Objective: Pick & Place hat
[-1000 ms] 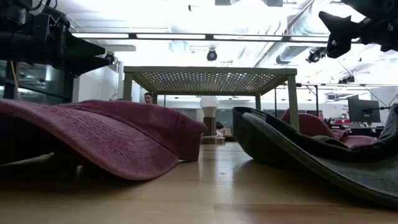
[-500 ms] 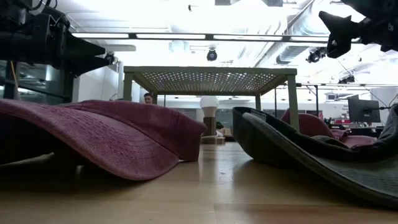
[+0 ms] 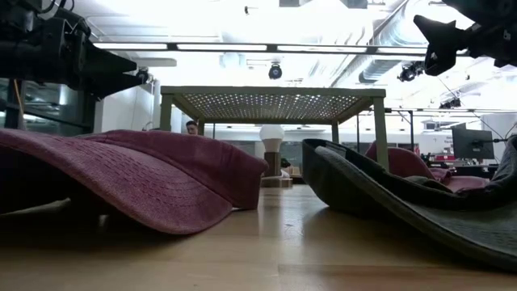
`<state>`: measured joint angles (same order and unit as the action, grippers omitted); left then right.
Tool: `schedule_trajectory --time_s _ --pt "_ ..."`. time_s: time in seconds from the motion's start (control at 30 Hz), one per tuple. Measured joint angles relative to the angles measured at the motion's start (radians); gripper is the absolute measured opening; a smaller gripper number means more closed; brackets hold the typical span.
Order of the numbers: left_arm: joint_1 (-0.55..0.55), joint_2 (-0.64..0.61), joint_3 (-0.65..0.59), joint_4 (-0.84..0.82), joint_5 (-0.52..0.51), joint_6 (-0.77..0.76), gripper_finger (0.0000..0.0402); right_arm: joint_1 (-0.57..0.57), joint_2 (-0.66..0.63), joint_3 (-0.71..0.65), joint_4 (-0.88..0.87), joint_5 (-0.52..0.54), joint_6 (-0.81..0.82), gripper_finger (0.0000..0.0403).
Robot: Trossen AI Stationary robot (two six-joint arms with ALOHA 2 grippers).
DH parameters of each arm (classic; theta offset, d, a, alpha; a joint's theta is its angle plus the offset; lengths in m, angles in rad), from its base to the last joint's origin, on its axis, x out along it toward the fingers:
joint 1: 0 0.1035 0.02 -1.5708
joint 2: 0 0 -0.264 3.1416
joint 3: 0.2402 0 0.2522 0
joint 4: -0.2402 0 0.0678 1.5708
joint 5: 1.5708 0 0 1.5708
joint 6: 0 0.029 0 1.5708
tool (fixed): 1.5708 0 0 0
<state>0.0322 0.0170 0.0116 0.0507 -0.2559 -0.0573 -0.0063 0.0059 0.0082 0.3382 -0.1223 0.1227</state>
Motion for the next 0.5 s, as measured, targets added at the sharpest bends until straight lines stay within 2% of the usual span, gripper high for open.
schedule_trajectory --time_s 0.43,0.5 --pt "0.0 0.0 0.0 0.0 0.004 0.0 0.0291 0.0 0.0 0.0 0.004 0.0 0.0 0.0213" --pt "0.0 0.0 0.0 0.0 0.004 0.0 0.0291 0.0 0.0 0.0 0.009 0.0 0.047 0.0214"
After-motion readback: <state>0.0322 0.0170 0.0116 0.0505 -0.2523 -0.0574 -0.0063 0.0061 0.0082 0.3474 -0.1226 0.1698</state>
